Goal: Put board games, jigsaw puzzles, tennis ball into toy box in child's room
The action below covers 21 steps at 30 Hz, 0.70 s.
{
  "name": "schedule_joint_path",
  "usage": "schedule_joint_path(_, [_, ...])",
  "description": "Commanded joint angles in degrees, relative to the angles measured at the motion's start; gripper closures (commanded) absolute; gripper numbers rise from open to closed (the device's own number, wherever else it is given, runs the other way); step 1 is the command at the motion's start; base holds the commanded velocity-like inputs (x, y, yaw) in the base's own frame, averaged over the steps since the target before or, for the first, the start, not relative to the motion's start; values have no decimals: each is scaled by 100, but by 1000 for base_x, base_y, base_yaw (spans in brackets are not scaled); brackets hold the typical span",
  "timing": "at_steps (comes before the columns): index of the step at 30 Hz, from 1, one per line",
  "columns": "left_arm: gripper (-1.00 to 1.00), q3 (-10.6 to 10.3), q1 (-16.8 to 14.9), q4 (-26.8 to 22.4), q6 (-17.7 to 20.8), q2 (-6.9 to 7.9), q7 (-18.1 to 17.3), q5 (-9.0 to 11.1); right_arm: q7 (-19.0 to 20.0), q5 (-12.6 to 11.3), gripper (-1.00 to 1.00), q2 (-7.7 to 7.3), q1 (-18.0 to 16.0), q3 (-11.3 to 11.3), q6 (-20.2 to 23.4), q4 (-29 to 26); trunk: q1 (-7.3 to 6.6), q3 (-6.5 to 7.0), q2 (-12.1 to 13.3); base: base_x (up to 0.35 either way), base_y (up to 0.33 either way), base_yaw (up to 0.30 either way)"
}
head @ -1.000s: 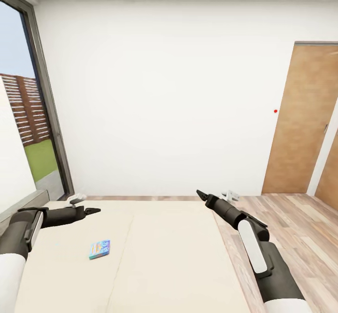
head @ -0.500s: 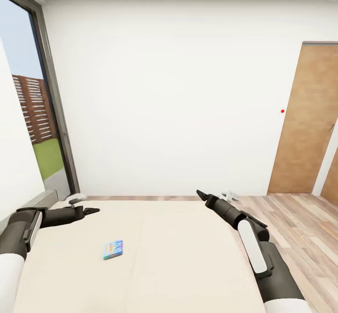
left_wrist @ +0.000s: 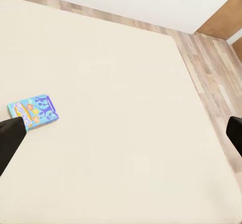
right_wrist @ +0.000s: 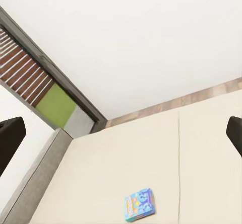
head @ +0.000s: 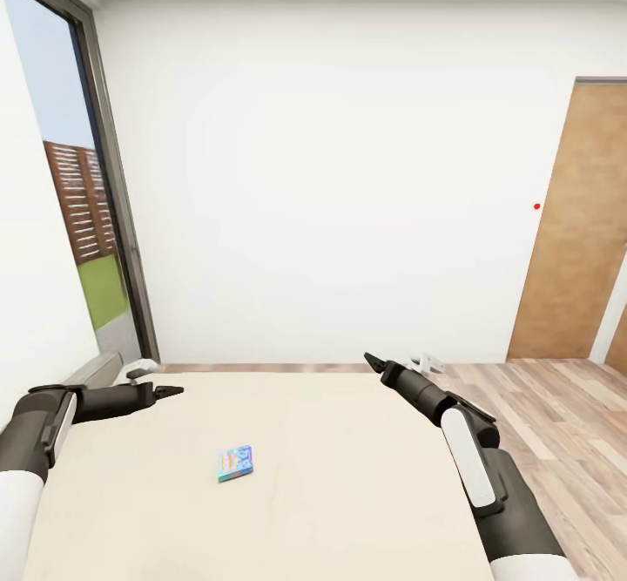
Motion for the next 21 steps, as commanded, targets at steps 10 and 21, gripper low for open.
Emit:
schedule_joint_path(10, [-100, 16, -4, -1, 28, -3, -53, -51, 28, -2, -100, 8, -3, -20, 36, -2, 3, -3, -5, 0, 176, 0])
schedule_joint_path(21, [-100, 15, -4, -1, -32, -5, -57, -51, 28, -2, -100, 8, -3, -20, 33, -2, 3, -3, -5, 76, 80, 0])
